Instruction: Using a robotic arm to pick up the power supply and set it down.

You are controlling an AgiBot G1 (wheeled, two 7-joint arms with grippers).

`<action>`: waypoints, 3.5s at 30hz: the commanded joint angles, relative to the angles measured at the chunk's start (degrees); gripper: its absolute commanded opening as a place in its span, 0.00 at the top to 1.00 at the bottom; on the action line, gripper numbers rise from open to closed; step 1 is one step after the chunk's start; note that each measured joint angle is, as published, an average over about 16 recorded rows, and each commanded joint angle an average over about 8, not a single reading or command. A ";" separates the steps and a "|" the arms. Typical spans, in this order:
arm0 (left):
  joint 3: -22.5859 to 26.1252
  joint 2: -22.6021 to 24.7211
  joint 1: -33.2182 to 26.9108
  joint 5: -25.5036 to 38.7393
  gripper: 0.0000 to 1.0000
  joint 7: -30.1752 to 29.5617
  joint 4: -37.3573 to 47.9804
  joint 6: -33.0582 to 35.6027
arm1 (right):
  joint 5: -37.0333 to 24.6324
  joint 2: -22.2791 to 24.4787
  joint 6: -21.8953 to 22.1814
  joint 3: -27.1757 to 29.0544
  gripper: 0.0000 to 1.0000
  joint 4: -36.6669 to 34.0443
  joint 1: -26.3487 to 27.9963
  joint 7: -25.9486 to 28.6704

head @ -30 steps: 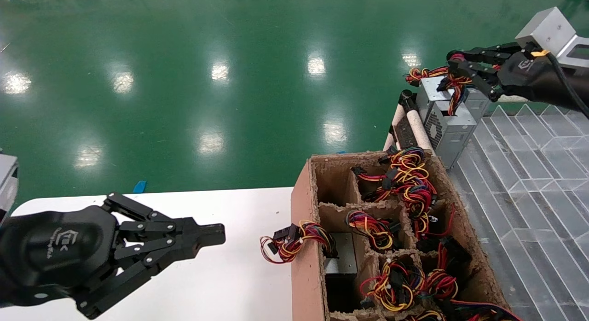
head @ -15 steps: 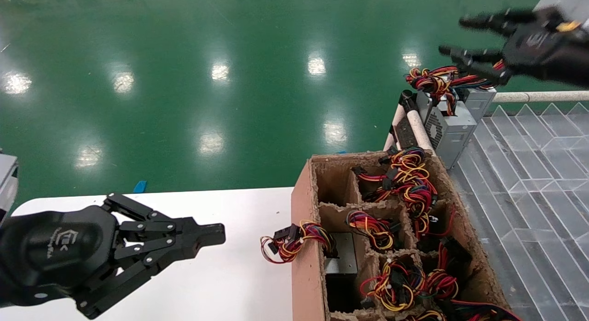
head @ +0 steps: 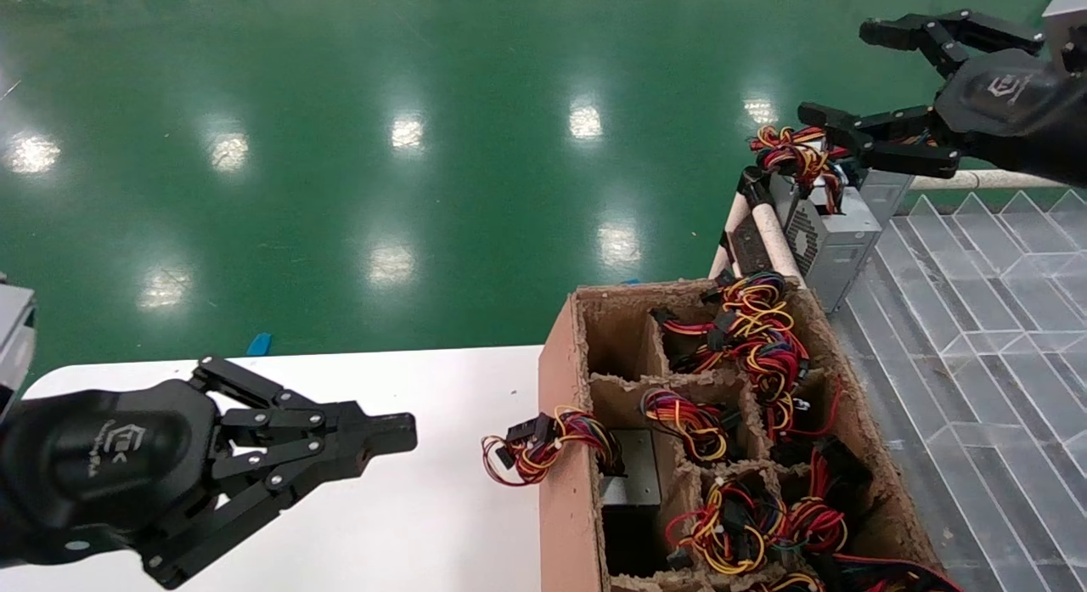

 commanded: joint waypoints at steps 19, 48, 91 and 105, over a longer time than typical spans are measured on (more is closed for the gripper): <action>0.00 0.00 0.00 0.00 0.00 0.00 0.00 0.00 | 10.78 4.29 -2.49 1.78 0.00 24.06 -17.09 14.96; 0.00 0.00 0.00 0.00 0.00 0.00 0.00 -0.01 | 26.20 10.42 -6.07 4.31 0.00 58.51 -41.54 36.31; 0.00 -0.01 0.01 -0.01 0.00 0.01 0.02 -0.02 | 26.62 10.61 -6.16 4.39 0.00 59.37 -42.19 36.91; 0.00 -0.01 0.01 -0.01 0.00 0.01 0.02 -0.02 | 26.57 10.57 -6.12 4.38 0.00 59.28 -42.14 36.86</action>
